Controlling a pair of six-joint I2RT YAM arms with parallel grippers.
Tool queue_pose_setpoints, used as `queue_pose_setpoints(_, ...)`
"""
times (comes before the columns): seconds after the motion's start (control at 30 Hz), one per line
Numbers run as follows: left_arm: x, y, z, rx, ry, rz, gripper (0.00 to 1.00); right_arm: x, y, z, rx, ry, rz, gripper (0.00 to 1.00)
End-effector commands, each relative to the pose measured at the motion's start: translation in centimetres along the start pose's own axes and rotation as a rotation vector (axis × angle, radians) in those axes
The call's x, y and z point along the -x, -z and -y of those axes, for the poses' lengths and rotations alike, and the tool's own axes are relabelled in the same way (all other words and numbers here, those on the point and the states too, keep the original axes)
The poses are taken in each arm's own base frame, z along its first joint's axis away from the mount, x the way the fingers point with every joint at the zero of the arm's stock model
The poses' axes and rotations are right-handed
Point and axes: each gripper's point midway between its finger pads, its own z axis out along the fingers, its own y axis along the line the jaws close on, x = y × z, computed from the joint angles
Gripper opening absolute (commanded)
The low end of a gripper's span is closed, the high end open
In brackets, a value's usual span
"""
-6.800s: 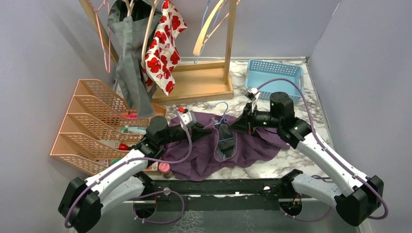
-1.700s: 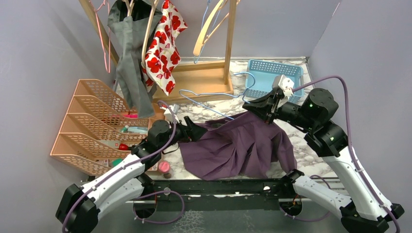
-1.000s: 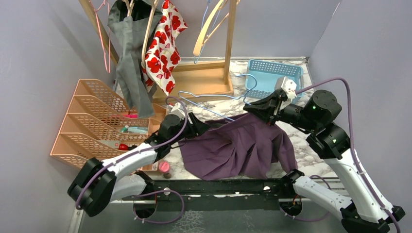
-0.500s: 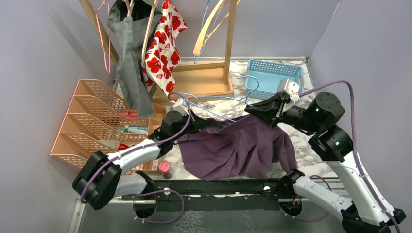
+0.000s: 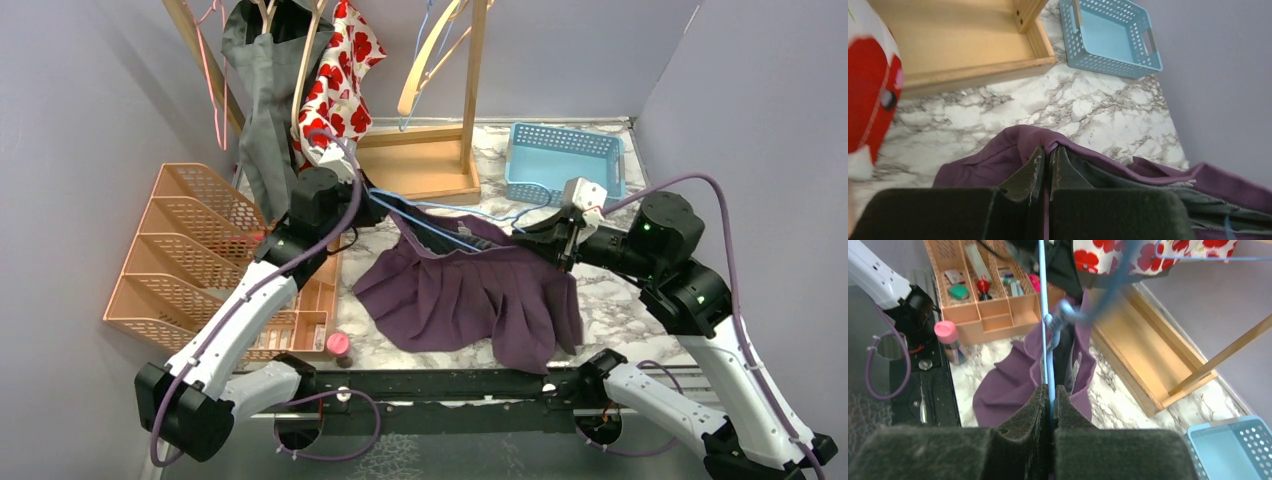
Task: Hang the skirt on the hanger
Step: Hang the skirt on the hanger.
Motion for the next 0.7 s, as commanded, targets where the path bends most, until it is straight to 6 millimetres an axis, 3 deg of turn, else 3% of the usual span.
queue_pose_setpoints(0.0, 1.6, 2.4, -0.6, 0.094, -0.145, -0.062, 0.0, -2.0, -0.1, 0.3, 0.007, 0.006, -0.094, 0.01)
queue_pose_setpoints(0.17, 3.4, 2.6, -0.3, 0.121, -0.206, -0.071, 0.0, -2.3, -0.1, -0.2, 0.033, 0.007, -0.101, 0.01)
queue_pose_setpoints(0.3, 3.6, 2.6, -0.7, 0.136, -0.213, -0.064, 0.0, -2.4, 0.2, 0.9, -0.031, 0.005, -0.122, 0.01)
queue_pose_setpoints(0.43, 4.5, 3.3, -1.3, 0.177, -0.225, -0.029, 0.0, -3.8, 0.1, 2.5, -0.112, -0.012, -0.185, 0.01)
queue_pose_setpoints(0.67, 6.5, 4.5, -0.4, 0.178, -0.251, 0.015, 0.0, -6.0, -1.0, 2.6, -0.082, -0.046, -0.259, 0.01)
